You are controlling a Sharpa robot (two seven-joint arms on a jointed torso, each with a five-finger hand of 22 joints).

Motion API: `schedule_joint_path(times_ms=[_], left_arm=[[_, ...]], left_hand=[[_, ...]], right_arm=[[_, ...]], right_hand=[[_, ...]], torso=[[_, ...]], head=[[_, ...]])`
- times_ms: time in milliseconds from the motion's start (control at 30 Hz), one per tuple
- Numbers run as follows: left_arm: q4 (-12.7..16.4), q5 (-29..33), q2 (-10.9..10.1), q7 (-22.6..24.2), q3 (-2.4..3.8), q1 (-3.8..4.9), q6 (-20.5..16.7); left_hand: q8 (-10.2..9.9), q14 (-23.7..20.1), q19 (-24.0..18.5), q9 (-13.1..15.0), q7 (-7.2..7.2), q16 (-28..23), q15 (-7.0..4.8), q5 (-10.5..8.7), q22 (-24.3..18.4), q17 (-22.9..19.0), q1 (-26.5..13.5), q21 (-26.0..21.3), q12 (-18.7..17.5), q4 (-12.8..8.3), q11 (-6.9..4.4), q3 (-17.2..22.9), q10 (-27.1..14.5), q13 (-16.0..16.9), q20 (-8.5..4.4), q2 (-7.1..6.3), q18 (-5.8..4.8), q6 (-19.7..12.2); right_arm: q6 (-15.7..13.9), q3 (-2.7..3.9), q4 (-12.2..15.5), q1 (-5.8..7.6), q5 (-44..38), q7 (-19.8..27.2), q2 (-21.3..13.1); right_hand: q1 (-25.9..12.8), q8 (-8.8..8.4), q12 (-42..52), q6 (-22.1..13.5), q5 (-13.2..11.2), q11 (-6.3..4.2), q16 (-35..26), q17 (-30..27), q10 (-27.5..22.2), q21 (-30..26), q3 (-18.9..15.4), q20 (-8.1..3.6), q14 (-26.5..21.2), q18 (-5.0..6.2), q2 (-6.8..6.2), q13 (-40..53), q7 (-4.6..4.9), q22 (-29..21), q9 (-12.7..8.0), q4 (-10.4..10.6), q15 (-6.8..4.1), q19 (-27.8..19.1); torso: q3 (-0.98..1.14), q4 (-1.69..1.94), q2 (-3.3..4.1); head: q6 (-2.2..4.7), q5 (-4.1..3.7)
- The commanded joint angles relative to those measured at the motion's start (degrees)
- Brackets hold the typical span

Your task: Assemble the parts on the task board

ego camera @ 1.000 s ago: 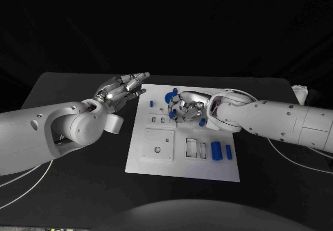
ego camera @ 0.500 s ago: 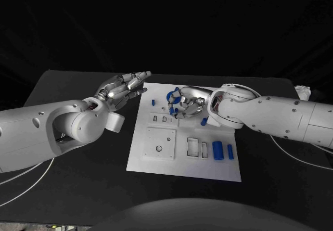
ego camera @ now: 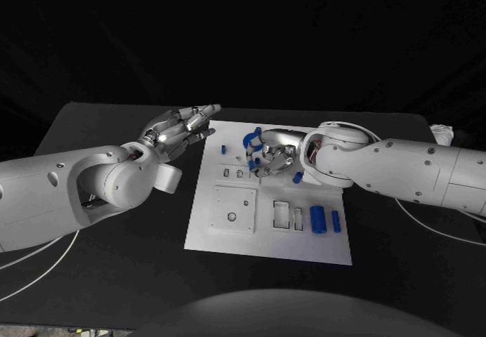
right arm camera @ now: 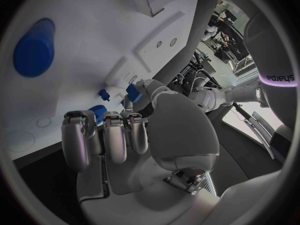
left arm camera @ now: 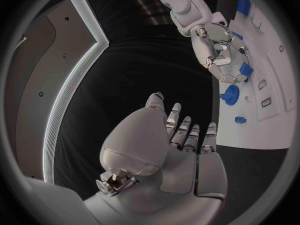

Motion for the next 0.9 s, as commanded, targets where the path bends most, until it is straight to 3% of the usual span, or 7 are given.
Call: schedule_joint_path(times_ms=[33, 900], left_arm=[[0.1, -0.3, 0.1, 0.1, 0.04, 0.03, 1.0], [0.1, -0.3, 0.3, -0.5, 0.05, 0.03, 1.3]], left_hand=[[0.3, -0.1, -0.2, 0.1, 0.34, 0.2, 0.32, 0.29, 0.1, 0.1, 0.3, 0.2, 0.2, 0.1, 0.1, 0.3, 0.3, 0.1, 0.41, 0.25, 0.5, 0.0], [0.3, -0.1, -0.1, 0.1, 0.38, 0.2, 0.36, 0.3, 0.1, 0.1, 0.2, 0.2, 0.2, 0.1, 0.15, 0.3, 0.4, 0.1, 0.43, 0.25, 0.49, -0.1]], right_arm=[[1.4, 0.01, 0.4, 0.05, -2.8, -2.7, -0.1], [2.4, 0.0, 0.5, 0.03, -2.7, -4.0, 0.0]], right_hand=[[-0.2, -0.21, 0.2, 0.5, 0.4, -0.12, 0.2, 15.1, 6.1, -0.3, 0.4, -0.28, 6.0, 1.11, 0.01, 15.1, 0.1, 13.1, 0.0, 0.0, -0.24, 0.9], [-0.6, -2.27, 0.2, -1.0, -0.8, 0.38, 0.2, 15.1, 6.1, -1.1, 1.6, 0.06, 6.0, 1.38, -0.05, 15.1, 0.68, 12.7, -0.4, -0.7, 0.19, -0.1]], torso=[[0.01, 0.01, 0.01], [0.03, -0.01, 0.0]], head=[[0.0, -0.12], [0.0, -0.22]])
